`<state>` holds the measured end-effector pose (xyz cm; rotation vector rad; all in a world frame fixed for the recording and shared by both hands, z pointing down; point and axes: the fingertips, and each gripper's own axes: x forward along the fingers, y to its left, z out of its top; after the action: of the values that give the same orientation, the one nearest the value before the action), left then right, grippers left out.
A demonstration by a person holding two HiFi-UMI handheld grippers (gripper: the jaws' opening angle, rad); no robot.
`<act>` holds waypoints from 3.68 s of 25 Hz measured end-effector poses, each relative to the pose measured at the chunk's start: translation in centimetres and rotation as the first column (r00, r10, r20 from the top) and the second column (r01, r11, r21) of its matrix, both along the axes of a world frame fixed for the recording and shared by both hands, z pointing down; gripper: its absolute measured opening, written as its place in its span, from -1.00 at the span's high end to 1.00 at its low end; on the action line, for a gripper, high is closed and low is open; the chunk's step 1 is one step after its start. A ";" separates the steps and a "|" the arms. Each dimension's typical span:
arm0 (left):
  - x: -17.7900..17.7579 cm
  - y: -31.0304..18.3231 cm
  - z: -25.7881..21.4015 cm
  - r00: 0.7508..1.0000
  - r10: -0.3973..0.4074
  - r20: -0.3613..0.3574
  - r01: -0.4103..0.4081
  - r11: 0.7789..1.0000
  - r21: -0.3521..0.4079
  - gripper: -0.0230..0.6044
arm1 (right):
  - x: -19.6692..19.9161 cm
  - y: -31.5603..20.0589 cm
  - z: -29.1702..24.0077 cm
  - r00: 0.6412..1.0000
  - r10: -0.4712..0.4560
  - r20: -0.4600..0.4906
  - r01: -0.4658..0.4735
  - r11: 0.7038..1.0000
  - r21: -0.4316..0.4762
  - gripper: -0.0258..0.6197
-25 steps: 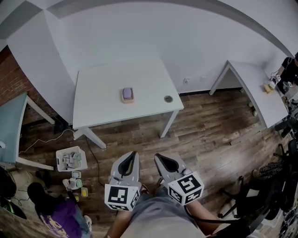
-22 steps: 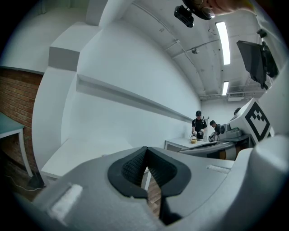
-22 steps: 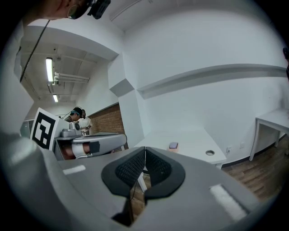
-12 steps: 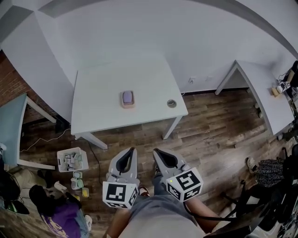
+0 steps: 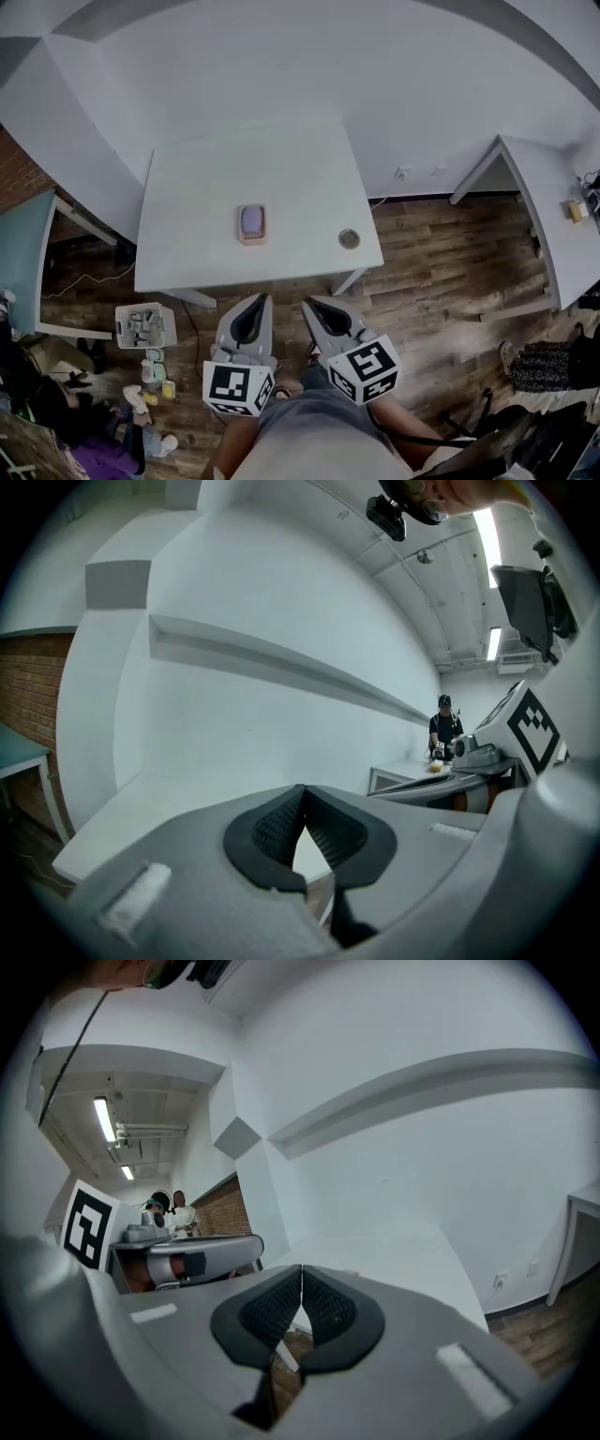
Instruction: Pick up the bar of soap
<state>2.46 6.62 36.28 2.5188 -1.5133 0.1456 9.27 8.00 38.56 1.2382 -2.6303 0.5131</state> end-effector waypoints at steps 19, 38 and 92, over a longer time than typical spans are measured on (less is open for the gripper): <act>-1.7 -12.3 3.5 0.994 -0.100 0.042 0.103 0.992 -0.067 0.94 | -0.4 -13.0 3.0 0.998 -0.058 0.007 0.059 0.996 -0.066 0.85; -10.2 -23.0 14.5 0.994 0.025 0.104 0.000 0.971 -0.238 0.93 | -9.2 -23.2 10.3 0.997 -0.007 -0.076 -0.009 0.978 -0.210 0.84; -10.7 -25.8 25.3 0.995 0.056 0.084 -0.020 0.928 -0.373 0.93 | -12.6 -27.9 23.8 0.962 0.102 -0.252 -0.225 0.818 -0.530 0.26</act>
<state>-8.27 -19.18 61.62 2.2628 -1.3197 0.5129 -3.28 -19.88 62.34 1.2357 -1.9846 1.0248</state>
